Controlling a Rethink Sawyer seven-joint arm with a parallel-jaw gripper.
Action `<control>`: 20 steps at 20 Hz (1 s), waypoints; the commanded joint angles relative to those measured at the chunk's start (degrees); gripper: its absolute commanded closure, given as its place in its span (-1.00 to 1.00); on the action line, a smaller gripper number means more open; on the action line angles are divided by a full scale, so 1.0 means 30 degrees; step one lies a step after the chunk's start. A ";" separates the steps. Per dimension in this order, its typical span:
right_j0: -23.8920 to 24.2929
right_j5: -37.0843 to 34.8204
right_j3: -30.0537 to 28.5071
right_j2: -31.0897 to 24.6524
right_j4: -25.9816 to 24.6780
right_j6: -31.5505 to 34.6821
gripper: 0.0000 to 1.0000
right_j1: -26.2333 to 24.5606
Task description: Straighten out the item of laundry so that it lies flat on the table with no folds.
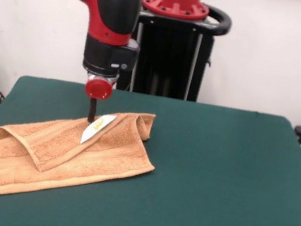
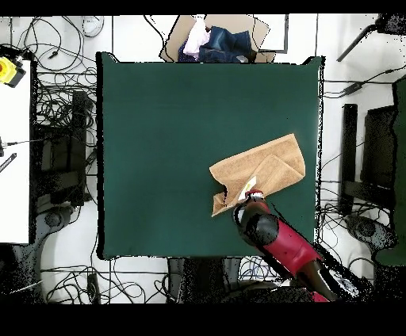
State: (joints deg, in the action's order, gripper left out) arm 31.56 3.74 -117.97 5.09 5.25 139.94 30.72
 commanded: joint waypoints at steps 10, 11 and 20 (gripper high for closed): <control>-0.2915 -0.4178 0.0315 0.2180 0.3797 0.3772 -1.00 0.0604; -0.2982 -0.4279 0.0336 0.2236 0.3878 0.3758 -1.00 0.0682; -0.5134 -1.1918 0.1708 0.4935 0.3779 0.4242 -1.00 0.5665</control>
State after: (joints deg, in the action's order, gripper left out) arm 20.64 -13.51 -117.62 14.80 13.49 139.94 37.97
